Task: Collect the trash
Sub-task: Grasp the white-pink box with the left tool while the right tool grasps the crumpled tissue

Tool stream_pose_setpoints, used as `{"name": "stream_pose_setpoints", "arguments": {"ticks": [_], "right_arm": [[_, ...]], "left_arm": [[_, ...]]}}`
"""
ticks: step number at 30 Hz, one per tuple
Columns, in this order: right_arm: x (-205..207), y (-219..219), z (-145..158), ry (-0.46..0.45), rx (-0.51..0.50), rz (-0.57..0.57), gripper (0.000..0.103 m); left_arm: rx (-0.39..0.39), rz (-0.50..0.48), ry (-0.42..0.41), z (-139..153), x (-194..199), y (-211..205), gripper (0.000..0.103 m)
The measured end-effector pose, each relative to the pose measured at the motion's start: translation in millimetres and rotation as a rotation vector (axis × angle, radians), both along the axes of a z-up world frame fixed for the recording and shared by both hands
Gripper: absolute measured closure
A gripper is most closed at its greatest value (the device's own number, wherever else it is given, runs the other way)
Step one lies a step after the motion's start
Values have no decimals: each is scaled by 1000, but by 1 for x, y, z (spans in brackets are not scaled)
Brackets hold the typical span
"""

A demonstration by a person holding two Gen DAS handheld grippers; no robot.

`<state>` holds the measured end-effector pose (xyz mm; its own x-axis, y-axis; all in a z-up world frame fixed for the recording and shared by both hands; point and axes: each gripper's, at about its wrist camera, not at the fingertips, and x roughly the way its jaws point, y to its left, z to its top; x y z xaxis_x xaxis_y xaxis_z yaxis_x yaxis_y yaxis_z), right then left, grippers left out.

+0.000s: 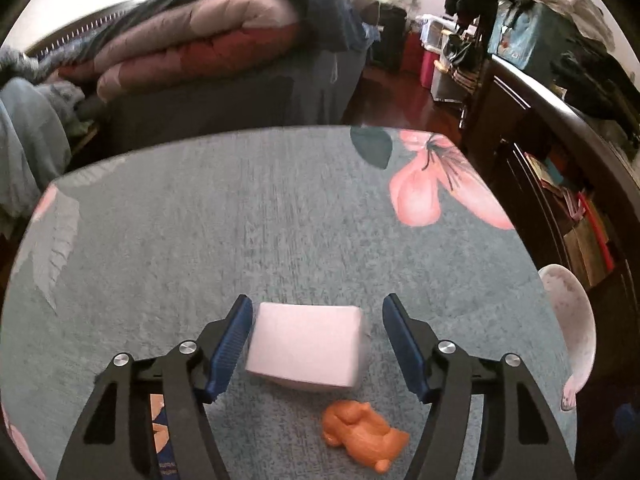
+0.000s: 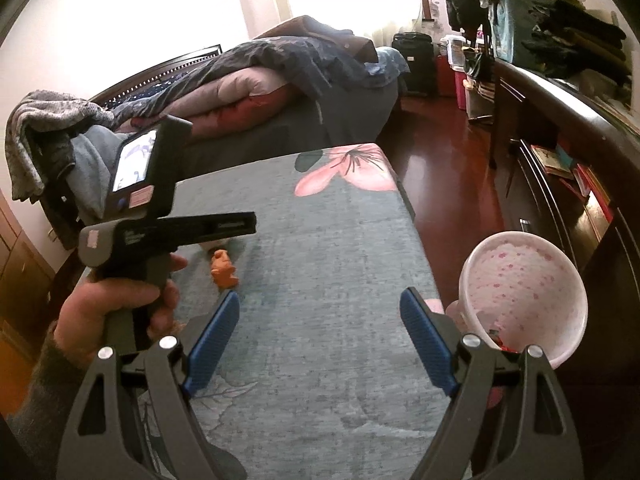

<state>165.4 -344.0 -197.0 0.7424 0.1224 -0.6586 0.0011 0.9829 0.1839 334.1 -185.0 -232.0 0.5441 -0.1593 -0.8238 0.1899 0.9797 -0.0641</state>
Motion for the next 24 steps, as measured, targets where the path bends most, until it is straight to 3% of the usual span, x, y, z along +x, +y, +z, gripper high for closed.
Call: {"name": "stream_pose_setpoints", "arguments": {"ticks": [2, 3, 13, 24], "right_arm": [[0, 1, 0, 2, 4, 4, 20], [0, 1, 0, 3, 7, 5, 20], [1, 12, -2, 25, 28, 39, 20], [9, 81, -18, 88, 48, 233, 20]], "left_arm": [[22, -2, -8, -1, -2, -2, 51], [34, -12, -14, -1, -3, -4, 52], [-36, -2, -71, 22, -14, 17, 53], [-63, 84, -161, 61, -45, 82, 52]]}}
